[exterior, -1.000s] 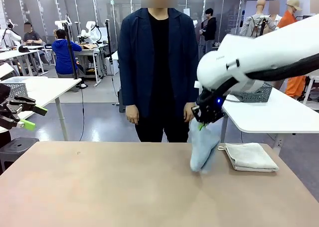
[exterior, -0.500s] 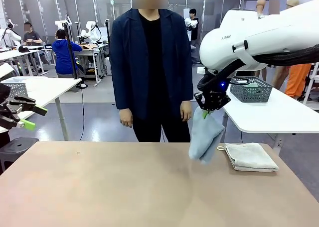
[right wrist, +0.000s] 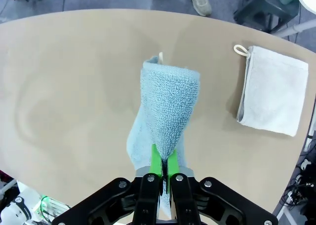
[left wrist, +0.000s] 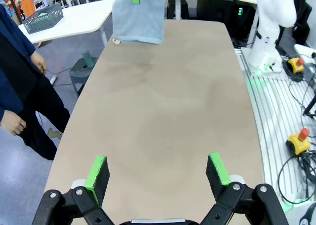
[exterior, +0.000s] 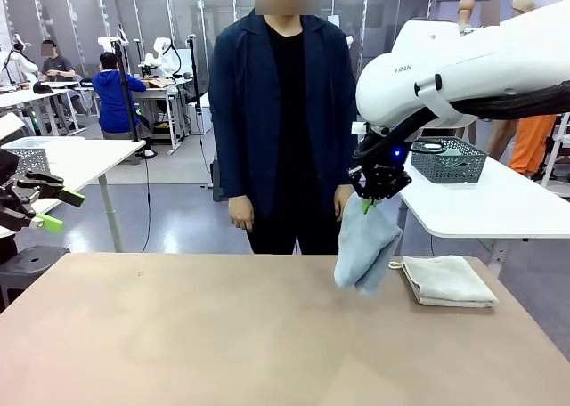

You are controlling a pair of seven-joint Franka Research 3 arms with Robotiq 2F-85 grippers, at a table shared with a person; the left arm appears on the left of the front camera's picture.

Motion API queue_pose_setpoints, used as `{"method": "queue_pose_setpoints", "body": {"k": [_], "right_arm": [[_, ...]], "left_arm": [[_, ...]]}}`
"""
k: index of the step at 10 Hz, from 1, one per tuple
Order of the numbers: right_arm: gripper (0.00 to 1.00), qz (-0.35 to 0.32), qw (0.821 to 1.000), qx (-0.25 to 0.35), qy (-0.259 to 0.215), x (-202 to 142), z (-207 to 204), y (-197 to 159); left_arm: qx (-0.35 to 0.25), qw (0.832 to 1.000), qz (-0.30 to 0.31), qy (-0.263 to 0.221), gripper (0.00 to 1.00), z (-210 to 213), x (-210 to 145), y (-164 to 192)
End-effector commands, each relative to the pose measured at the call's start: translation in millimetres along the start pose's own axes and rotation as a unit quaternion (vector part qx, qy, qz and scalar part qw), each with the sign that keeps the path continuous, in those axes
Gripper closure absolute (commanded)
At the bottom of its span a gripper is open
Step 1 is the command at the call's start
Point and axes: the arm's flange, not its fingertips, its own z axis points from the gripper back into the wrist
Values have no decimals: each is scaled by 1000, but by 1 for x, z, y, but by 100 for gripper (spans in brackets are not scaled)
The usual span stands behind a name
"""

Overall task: Fold the towels and place them in the basket.
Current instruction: Stack the folded Towel with hook on the right side of the table.

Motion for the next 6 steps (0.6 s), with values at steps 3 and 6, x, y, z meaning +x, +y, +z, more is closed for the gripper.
{"method": "queue_pose_setpoints", "body": {"k": [3,6], "right_arm": [[95,-41,997,57,22,30,1,-44],[95,-79,992,97,14,49,-1,-107]], "left_arm": [[1,1000,-1,-3,0,1,2,0],[1,1000,-1,-3,0,1,2,0]]}}
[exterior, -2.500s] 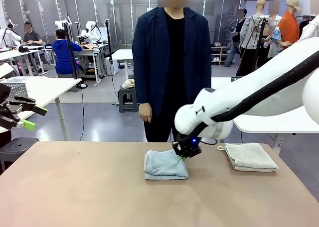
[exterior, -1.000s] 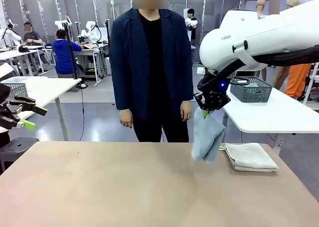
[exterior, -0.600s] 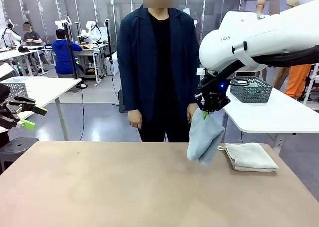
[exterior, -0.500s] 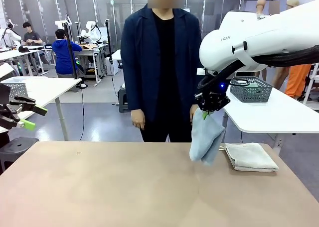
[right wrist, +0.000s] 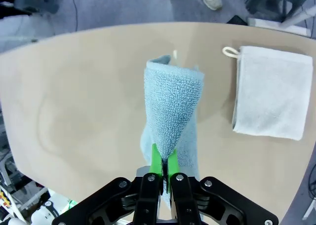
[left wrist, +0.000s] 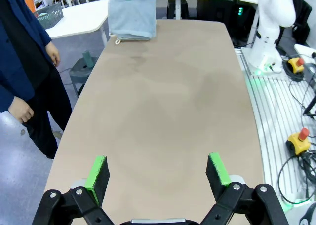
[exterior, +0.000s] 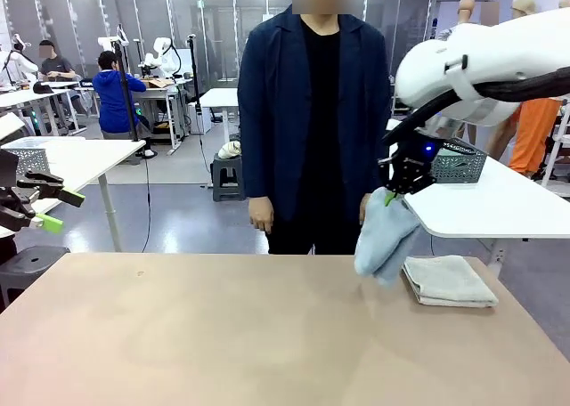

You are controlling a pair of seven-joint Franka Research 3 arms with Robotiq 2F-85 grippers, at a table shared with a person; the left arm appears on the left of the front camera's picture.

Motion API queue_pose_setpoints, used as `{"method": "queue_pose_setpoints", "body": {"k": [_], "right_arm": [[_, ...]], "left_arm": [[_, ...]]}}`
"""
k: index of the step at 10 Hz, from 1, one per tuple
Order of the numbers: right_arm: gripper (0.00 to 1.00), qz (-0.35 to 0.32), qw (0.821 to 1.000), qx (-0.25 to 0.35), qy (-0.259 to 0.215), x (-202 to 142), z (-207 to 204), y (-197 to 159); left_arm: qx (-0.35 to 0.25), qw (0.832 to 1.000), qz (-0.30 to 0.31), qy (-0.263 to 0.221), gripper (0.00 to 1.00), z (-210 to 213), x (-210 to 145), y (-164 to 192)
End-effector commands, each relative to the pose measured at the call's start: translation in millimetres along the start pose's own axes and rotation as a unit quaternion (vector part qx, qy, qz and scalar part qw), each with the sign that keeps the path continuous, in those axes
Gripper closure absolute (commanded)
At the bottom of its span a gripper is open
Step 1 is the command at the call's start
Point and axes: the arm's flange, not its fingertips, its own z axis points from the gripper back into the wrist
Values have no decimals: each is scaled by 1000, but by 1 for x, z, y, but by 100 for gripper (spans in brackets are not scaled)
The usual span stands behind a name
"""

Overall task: Fold the towels and place them in the basket.
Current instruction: Stack the folded Towel with hook on the right side of the table.

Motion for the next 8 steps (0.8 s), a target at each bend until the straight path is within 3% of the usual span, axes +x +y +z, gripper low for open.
{"method": "queue_pose_setpoints", "body": {"k": [1,4,8], "right_arm": [[95,-3,999,34,7,16,9,-25],[95,-35,995,89,18,29,-3,-68],[95,-46,992,116,12,43,-43,-94]], "left_arm": [[1,1000,-1,-3,0,1,2,0],[1,1000,-1,-3,0,1,2,0],[1,1000,-1,-3,0,1,2,0]]}}
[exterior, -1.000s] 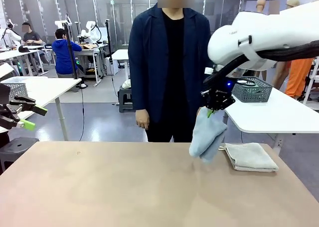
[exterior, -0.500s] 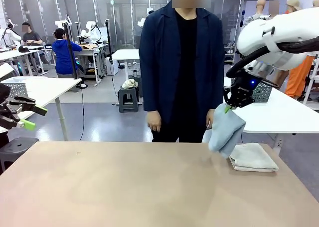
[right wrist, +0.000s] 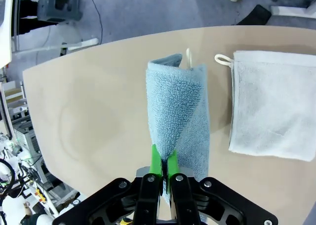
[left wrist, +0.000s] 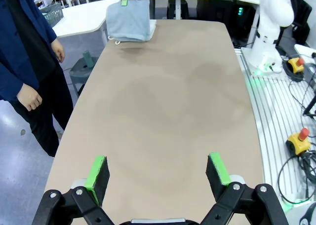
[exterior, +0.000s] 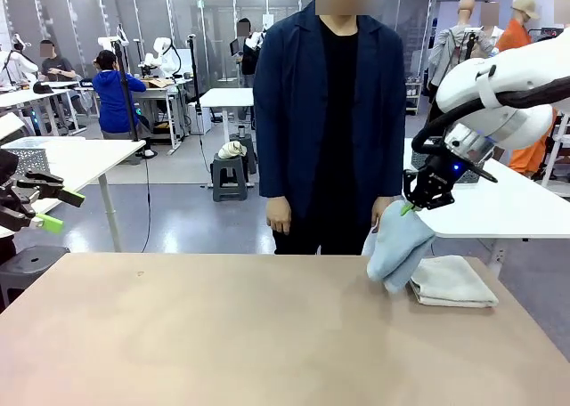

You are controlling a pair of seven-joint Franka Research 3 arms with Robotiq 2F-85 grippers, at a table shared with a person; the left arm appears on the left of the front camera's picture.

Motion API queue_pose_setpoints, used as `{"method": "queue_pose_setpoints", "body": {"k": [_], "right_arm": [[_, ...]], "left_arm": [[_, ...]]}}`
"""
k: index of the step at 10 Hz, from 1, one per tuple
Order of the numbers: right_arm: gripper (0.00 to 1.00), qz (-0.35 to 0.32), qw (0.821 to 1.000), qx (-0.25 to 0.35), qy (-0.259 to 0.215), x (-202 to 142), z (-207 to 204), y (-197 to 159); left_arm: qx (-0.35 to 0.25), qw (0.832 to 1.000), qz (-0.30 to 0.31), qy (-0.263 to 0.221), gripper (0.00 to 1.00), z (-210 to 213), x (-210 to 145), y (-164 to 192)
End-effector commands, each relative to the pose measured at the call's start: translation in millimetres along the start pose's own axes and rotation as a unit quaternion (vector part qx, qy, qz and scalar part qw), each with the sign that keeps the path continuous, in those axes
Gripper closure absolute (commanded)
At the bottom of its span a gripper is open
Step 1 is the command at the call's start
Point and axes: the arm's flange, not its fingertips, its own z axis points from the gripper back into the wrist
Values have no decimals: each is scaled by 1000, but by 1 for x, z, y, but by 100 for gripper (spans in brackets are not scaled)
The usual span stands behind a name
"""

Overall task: Fold the towels and place them in the basket.
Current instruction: Stack the folded Towel with hook on the right side of the table.

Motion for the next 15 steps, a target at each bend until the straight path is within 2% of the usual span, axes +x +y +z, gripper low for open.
{"method": "queue_pose_setpoints", "body": {"k": [1,8,15], "right_arm": [[95,18,999,22,-17,15,-4,-17],[95,-2,1000,6,-20,37,36,-88],[95,9,999,-36,21,48,14,-158]], "left_arm": [[1,1000,-1,-3,0,1,2,0],[1,1000,-1,-3,0,1,2,0],[1,1000,-1,-3,0,1,2,0]]}}
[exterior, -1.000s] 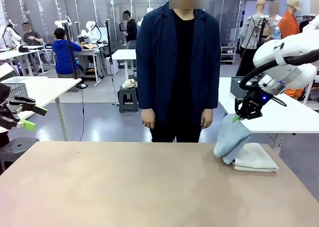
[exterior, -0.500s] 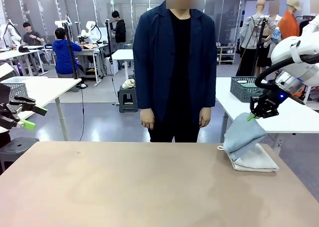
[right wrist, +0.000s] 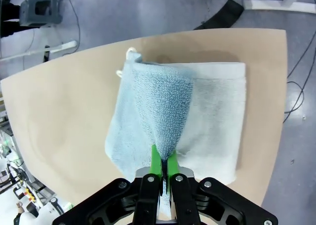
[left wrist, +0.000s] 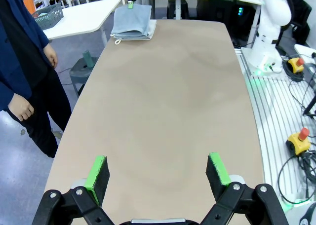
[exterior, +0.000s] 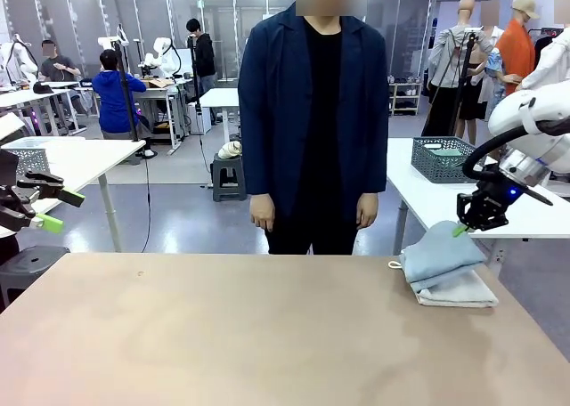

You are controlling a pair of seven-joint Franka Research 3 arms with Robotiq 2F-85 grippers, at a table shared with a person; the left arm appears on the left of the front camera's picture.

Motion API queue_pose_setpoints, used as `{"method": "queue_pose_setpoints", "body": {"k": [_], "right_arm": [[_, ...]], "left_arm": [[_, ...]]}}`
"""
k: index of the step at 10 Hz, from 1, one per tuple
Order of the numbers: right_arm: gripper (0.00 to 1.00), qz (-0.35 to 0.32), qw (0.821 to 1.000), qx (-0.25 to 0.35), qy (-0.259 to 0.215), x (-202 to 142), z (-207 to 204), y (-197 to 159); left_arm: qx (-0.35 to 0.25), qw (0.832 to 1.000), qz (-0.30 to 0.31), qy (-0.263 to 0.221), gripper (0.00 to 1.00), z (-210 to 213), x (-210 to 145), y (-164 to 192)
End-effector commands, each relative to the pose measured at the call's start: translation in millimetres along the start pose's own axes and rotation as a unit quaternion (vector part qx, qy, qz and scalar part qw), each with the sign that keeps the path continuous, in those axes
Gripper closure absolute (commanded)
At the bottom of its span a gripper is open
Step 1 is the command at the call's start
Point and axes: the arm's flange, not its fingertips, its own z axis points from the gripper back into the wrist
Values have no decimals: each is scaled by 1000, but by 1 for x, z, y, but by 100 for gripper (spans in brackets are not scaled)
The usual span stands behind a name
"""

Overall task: Fold the towels and place them in the basket.
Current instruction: Stack the folded Towel with hook on the right side of the table.

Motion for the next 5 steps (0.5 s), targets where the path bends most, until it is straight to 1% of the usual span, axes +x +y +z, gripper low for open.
{"method": "queue_pose_setpoints", "body": {"k": [1,2,3,4,5], "right_arm": [[95,14,1000,-28,2,6,5,-11],[77,15,999,-44,-4,6,5,-16],[75,25,998,-50,-7,7,6,-18],[57,27,998,-52,-9,9,7,-19],[55,32,998,-52,-11,10,8,-20]], "left_arm": [[1,1000,-1,-3,0,1,2,0],[1,1000,-1,-3,0,1,2,0],[1,1000,-1,-3,0,1,2,0],[1,1000,-1,-3,0,1,2,0],[1,1000,-1,-3,0,1,2,0]]}}
